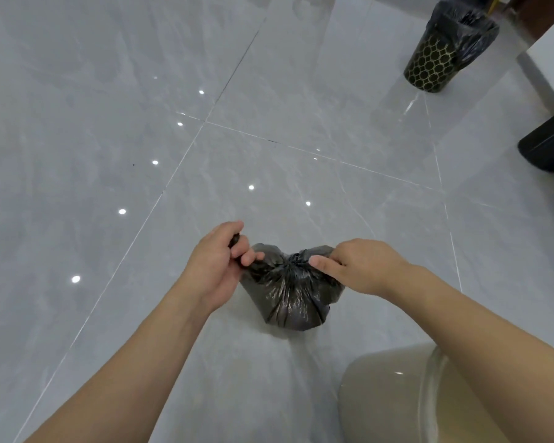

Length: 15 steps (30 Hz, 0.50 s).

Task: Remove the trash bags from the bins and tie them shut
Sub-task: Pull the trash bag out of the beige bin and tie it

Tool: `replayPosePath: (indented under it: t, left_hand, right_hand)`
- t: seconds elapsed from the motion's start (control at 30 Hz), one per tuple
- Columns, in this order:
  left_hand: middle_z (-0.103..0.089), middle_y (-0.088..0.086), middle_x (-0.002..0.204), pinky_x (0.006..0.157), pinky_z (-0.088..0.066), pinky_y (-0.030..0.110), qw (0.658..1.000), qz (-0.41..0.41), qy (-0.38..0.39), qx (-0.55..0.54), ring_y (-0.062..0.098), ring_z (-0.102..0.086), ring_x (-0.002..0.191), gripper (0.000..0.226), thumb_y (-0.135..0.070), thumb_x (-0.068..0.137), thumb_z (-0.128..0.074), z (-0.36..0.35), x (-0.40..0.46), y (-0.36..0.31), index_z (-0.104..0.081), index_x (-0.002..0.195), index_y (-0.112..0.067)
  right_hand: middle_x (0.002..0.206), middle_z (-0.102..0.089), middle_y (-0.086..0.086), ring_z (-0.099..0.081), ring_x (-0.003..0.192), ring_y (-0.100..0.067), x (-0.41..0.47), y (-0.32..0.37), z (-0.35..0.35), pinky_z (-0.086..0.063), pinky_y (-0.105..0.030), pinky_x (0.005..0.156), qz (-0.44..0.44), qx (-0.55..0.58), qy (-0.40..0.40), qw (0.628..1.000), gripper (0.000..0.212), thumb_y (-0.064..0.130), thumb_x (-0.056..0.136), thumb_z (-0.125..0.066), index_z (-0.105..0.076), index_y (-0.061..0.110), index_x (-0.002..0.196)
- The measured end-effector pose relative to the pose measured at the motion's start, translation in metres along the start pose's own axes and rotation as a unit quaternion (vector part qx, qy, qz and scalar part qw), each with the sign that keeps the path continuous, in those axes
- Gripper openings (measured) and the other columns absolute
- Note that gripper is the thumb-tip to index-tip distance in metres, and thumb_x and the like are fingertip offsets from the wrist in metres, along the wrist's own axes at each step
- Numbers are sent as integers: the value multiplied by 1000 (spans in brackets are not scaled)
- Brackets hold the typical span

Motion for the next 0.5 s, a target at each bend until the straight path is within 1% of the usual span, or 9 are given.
replayPosePath:
  t: [0.07,0.13,0.17,0.23,0.3,0.37,0.43,0.47,0.5]
  left_hand:
    - [-23,-6,47,61,-39,33,994,-30,-6,109,11,-22,41,37,-15,97,-47,0,1,-1,-33,64,-21]
    - [-23,-8,51,58,-34,31,950,-113,-17,289,10,-21,46,44,-17,95,-52,3,0,-8,-29,58,-23]
    - [-24,-9,53,57,-31,30,909,-162,-10,384,10,-23,49,44,-20,95,-54,2,-3,-11,-28,59,-22]
    - [-31,-7,52,52,-29,32,803,-224,16,552,12,-29,50,36,-26,95,-51,-3,-7,-11,-31,66,-19]
    - [-41,-3,51,54,-32,34,711,-249,41,656,18,-40,51,21,-28,95,-47,-7,-14,-6,-36,78,-20]
    - [-48,-2,55,65,-36,34,628,-251,49,735,22,-47,57,8,-30,91,-44,-10,-19,-1,-42,88,-23]
    - [-52,-4,65,81,-37,37,549,-218,31,806,20,-51,63,18,-34,89,-38,-11,-19,0,-49,83,-22]
    - [-52,-4,68,84,-36,38,523,-195,21,830,19,-52,65,28,-36,89,-35,-10,-17,-1,-53,76,-20]
    - [-50,-3,70,84,-35,38,511,-180,13,840,18,-52,65,36,-39,89,-33,-9,-15,-2,-55,70,-18]
  right_hand:
    - [68,-57,0,-55,68,-18,1,-5,-2,-39,-32,57,23,-13,2,1000,60,67,92,-23,-48,21,63]
    - [71,-60,-2,-57,70,-19,-1,-13,-5,-42,-33,62,28,-1,7,1000,59,66,93,-27,-51,18,69]
    - [73,-62,-3,-58,72,-20,-1,-17,-8,-43,-34,64,28,-4,12,1000,60,66,93,-27,-55,16,73]
    - [76,-64,-3,-60,73,-20,-1,-21,-11,-45,-33,66,27,-22,26,999,63,65,93,-28,-59,13,78]
    - [69,-62,0,-57,66,-15,0,-24,-13,-44,-30,62,9,-15,38,999,61,64,93,-31,-59,15,71]
    - [57,-53,4,-50,54,-10,0,-27,-11,-38,-27,55,-15,29,42,999,57,63,93,-38,-57,19,61]
    - [52,-51,4,-48,50,-11,2,-28,-11,-35,-27,53,-22,61,40,997,57,63,91,-42,-58,20,57]
    - [52,-51,3,-49,50,-11,3,-28,-12,-36,-27,53,-24,70,41,996,57,63,90,-43,-60,20,57]
    - [52,-51,3,-49,49,-12,4,-28,-11,-36,-27,53,-28,74,42,996,57,64,90,-44,-61,20,57]
Point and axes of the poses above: each hand's wrist, its own x-axis towards the middle knuckle, its own z-axis out of the back of the hand, y = z × x, the point moved 6 cm from there along x, towards the middle knuckle
